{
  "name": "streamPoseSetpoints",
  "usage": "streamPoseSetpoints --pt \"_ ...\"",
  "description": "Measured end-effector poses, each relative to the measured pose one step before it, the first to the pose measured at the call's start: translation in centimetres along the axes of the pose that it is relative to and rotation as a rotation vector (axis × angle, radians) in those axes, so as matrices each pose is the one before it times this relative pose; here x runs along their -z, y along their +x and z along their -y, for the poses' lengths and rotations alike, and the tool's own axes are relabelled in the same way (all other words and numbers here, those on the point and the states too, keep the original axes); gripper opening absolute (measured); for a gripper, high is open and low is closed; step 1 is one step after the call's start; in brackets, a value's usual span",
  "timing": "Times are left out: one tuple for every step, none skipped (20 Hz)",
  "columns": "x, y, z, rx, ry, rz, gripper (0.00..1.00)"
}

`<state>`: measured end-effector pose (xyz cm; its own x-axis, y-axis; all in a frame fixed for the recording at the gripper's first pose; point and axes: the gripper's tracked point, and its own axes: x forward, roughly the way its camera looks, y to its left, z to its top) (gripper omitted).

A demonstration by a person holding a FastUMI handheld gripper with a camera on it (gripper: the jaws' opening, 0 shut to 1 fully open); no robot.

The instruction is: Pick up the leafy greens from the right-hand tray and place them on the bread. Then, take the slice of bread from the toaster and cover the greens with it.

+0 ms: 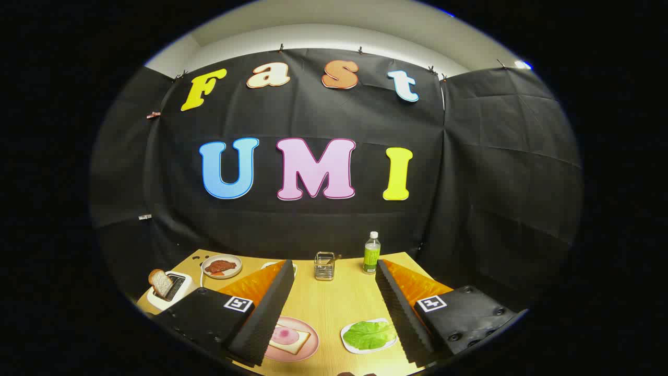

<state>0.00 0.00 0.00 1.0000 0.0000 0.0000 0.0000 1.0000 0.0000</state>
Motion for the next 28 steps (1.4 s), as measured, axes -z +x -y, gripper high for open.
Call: streamPoseSetpoints --pt "0.145 0.348 -0.139 -0.0161 0.00223 -0.00278 0.98" --pt "0.243 0.319 0.042 -0.01536 -0.00094 -0.00741 0.98" --pt "0.372 0.304 0.351 -0.00495 -0.0012 -0.01232 0.98" --pt "0.209 0.171 0.32 -0.00569 0.00466 -0.00745 0.98" --pt "0.112 0.239 0.182 -0.00947 0.00825 -0.00486 0.98" --pt "0.231 0.157 0.105 -0.00898 0.00554 -0.0058 0.98" --pt "0.158 0.204 0.35 -0.00401 0.00038 -0.00525 0.98" --pt "0.106 0.149 0.347 -0.00375 -0.00036 -0.003 0.98" --pt "0.147 0.213 0.223 -0.00359 0.00185 -0.00358 0.98" --pt "0.175 0.114 0.256 -0.00552 0.00479 -0.00428 0.98" --pt "0.195 0.129 0.181 -0.00368 0.00572 -0.00583 0.98" --pt "0.102 0.13 0.145 -0.00349 0.00426 -0.00324 0.98" --pt "0.064 0.152 0.191 -0.00205 0.00125 -0.00195 0.98" --pt "0.069 0.148 0.275 -0.00121 -0.00148 -0.00089 0.98" --pt "0.08 0.128 0.173 -0.00149 -0.00069 -0.00273 0.98" --pt "0.247 0.149 0.146 -0.00182 -0.00009 -0.00352 0.98" --pt "0.149 0.163 0.2 -0.00031 0.00065 -0.00541 0.98" --pt "0.224 0.188 0.235 -0.00089 0.00152 -0.00585 0.98" --pt "0.237 0.171 0.169 0.00005 0.00124 -0.00706 0.98" --pt "0.273 0.132 0.25 -0.00005 0.00108 -0.00544 0.98" --pt "0.286 0.236 0.185 0.00022 -0.00009 -0.00745 0.98" --pt "0.375 0.214 0.234 0.00067 0.00064 -0.00907 0.98" --pt "0.409 0.301 0.259 -0.00136 0.00308 -0.00963 0.98" --pt "0.473 0.166 0.255 -0.00072 0.0049 -0.01131 0.98" --pt "0.564 0.251 0.348 0.002 0.00462 -0.01452 0.98" --pt "0.611 0.245 0.261 0.00008 0.00369 -0.01475 0.98" --pt "0.616 0.264 0.331 0.00316 0.00053 -0.0155 0.98" --pt "0.648 0.341 0.388 0.00234 -0.00189 -0.01509 0.98"
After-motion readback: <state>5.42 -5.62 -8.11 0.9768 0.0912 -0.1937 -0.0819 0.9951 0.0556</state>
